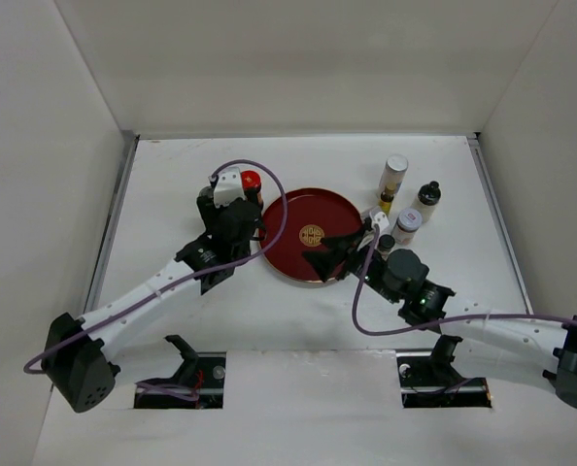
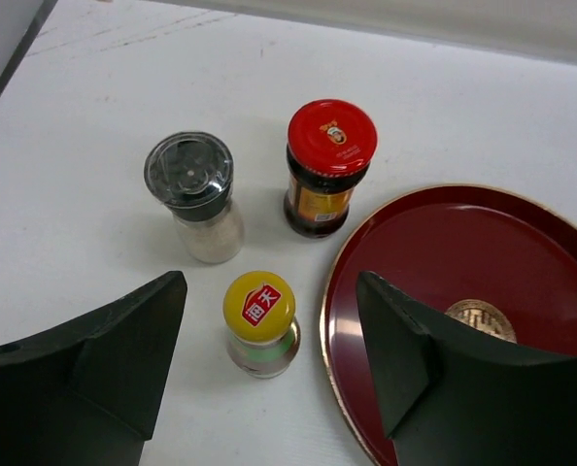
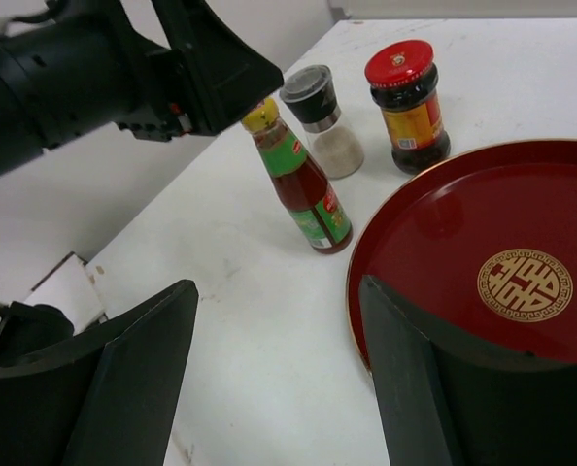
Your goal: Organize the condiment bottles
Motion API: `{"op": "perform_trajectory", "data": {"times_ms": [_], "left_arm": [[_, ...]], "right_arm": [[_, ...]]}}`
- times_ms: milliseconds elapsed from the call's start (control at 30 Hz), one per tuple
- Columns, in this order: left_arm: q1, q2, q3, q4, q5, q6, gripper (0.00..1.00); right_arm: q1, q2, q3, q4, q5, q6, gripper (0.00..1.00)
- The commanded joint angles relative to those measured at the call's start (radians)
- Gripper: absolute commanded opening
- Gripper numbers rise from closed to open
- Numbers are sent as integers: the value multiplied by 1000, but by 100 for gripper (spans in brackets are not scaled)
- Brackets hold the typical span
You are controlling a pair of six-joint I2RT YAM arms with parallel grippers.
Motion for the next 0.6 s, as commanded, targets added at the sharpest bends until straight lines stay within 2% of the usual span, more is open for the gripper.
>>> {"op": "perform_trajectory", "data": {"times_ms": [0, 300, 500, 567], "left_arm": [[25, 25, -30, 56, 15, -13, 66], [62, 76, -72, 125, 41, -51, 61], [88, 106, -88, 165, 68, -50, 48], [96, 108, -90, 175, 75, -47, 40]], "right_arm": [[-17, 0, 6, 94, -15, 11, 74], [-27, 13, 3, 94, -15, 11, 74], [-30, 16, 3, 98, -18, 11, 72], [-32, 16, 1, 98, -18, 12, 71]]}}
